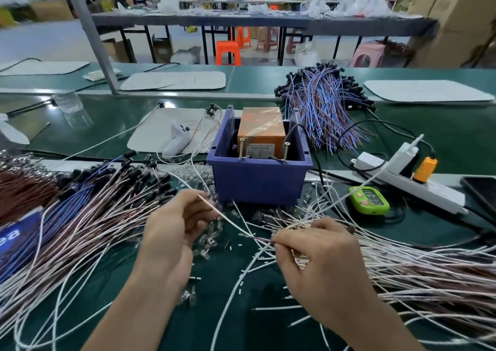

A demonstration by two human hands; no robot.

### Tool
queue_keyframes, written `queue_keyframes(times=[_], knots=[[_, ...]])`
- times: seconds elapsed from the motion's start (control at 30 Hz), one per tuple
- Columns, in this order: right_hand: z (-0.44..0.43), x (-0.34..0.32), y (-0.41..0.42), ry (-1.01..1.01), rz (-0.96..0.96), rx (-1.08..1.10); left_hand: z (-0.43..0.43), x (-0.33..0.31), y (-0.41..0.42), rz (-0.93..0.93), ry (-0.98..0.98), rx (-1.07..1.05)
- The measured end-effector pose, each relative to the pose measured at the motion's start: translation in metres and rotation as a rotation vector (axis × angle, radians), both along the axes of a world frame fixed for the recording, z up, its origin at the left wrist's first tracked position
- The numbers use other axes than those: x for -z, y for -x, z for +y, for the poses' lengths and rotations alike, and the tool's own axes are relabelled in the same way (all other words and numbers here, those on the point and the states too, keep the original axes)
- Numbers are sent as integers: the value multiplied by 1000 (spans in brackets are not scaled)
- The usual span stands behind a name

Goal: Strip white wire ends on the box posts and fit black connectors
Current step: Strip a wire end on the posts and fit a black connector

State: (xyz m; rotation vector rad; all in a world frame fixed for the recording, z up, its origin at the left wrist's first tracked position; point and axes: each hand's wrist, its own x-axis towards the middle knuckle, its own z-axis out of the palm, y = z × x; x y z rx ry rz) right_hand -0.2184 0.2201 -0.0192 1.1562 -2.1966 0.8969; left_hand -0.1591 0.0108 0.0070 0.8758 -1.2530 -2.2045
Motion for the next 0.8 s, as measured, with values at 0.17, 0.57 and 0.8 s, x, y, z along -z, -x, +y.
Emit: queue_keyframes(times=[0.17,0.57,0.8], knots=[[-1,-4,-3,8,-101,-43,-18,1,-3,124,-32,-176],[0,-3,0,113,-294,-46,3,-3,-5,129,183,-73],[2,-17,21,290,-381,-28,12,4,-2,72,517,-89]])
